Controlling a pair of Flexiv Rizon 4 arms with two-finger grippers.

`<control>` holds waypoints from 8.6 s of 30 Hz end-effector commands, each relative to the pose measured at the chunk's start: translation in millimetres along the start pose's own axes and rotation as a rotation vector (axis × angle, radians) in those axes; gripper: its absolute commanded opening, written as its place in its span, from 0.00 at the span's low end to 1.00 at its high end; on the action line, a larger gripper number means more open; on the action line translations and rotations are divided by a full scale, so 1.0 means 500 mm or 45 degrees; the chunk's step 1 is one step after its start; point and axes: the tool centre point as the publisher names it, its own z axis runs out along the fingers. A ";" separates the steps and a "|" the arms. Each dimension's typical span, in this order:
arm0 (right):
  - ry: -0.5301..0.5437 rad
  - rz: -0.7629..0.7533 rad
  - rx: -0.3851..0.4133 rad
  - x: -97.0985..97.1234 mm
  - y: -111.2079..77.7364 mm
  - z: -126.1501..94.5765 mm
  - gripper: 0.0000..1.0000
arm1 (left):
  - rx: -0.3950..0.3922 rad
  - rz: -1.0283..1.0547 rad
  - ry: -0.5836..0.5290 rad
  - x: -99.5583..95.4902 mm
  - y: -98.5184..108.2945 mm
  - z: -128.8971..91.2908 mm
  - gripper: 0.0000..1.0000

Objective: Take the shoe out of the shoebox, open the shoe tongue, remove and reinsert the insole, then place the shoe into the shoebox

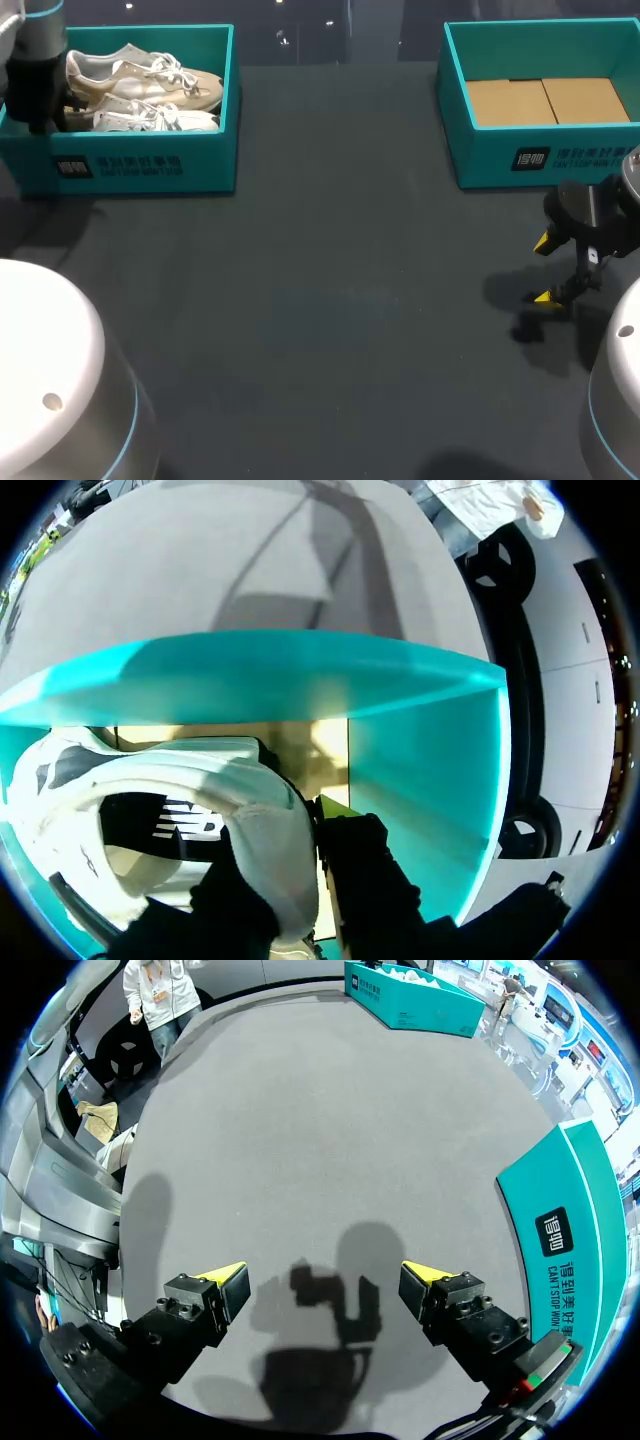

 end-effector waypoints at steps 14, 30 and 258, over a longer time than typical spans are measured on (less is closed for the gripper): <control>-0.004 0.000 0.002 0.004 -0.001 -0.001 1.00 | -0.030 -0.050 -0.065 0.065 -0.008 -0.093 0.00; -0.004 0.000 0.002 0.004 -0.001 -0.001 1.00 | -0.053 -0.133 -0.067 0.107 0.021 -0.257 0.00; -0.004 0.000 0.002 0.004 -0.001 -0.001 1.00 | 0.629 -0.780 -0.662 -0.691 -0.621 -0.259 1.00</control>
